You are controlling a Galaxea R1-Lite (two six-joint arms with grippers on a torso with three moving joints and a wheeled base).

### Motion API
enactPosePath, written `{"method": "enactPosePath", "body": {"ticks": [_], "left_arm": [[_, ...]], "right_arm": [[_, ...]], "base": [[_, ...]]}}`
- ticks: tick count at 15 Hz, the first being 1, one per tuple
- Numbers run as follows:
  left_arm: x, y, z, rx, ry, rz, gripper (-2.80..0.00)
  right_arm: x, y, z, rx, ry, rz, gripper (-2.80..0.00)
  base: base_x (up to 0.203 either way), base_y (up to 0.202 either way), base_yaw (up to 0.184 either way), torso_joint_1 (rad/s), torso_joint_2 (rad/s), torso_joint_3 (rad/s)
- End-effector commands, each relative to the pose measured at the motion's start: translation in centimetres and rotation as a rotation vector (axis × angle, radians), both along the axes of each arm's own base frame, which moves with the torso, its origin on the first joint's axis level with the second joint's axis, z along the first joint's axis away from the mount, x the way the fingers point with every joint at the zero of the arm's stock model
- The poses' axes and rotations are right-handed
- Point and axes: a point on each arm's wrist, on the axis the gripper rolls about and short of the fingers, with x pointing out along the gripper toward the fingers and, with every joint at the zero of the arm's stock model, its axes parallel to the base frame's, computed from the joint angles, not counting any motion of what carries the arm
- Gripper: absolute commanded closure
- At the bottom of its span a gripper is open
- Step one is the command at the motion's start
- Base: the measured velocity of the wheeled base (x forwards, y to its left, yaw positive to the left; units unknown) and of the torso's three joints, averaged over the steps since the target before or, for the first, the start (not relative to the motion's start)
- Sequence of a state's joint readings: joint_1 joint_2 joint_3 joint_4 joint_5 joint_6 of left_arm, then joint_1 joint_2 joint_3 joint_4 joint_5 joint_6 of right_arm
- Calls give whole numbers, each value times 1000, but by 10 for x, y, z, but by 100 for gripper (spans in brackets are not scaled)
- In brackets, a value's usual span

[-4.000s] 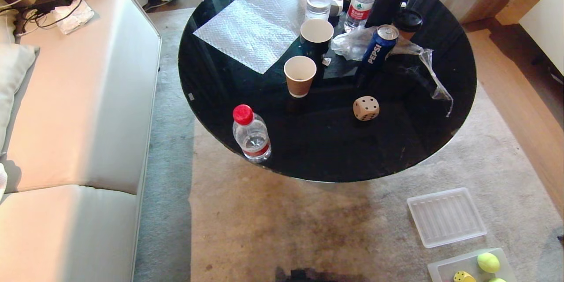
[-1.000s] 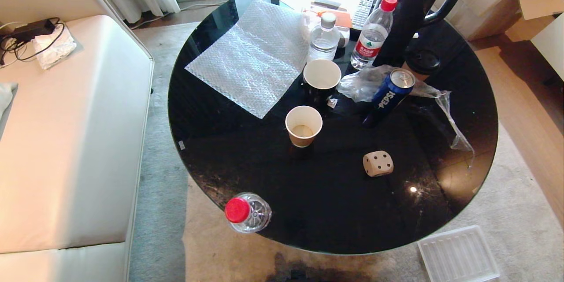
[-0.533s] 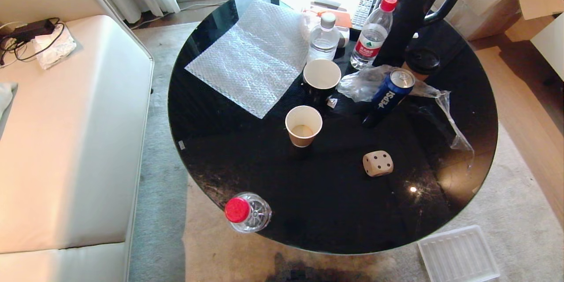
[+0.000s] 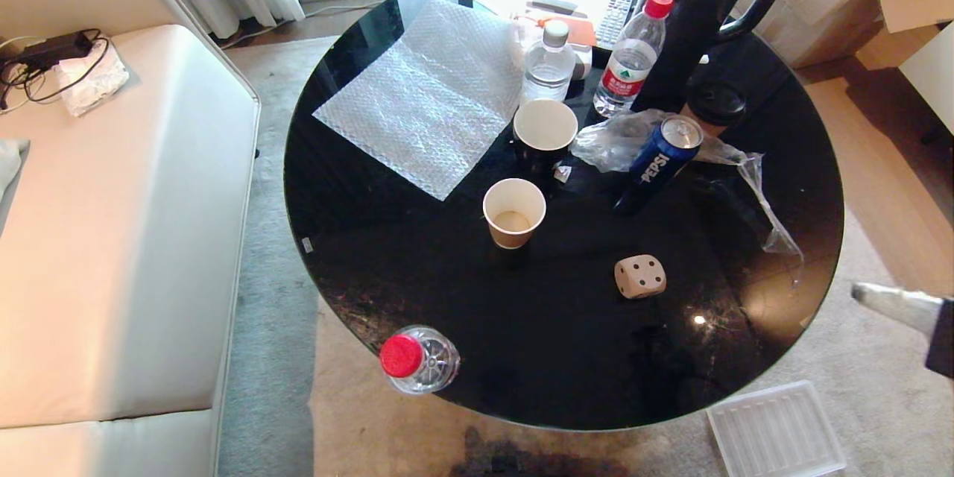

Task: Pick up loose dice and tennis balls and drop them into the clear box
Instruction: Pick up toys out of the box

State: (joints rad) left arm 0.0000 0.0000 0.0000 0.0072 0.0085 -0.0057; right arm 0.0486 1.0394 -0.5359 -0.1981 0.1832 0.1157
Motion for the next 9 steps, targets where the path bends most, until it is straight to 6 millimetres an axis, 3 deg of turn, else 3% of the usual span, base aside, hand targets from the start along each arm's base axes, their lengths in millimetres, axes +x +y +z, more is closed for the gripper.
{"method": "enactPosePath", "body": {"ticks": [1,4,6,8,9], "left_arm": [[0,0,0,0,0,1,0],[0,0,0,0,0,1,0],[0,0,0,0,0,1,0],[0,0,0,0,0,1,0],[0,0,0,0,2,1,0]], "right_arm": [[58,9,-22,-2,114,35,0],[108,38,-31,5,88,134,0],[129,57,-35,7,51,190,0],[149,74,-52,-9,75,228,0],[157,84,-54,-20,66,242,-280]], "base": [[0,0,0,0,0,0],[0,0,0,0,0,0],[0,0,0,0,0,0],[0,0,0,0,0,0],[0,0,0,0,0,0]]}}
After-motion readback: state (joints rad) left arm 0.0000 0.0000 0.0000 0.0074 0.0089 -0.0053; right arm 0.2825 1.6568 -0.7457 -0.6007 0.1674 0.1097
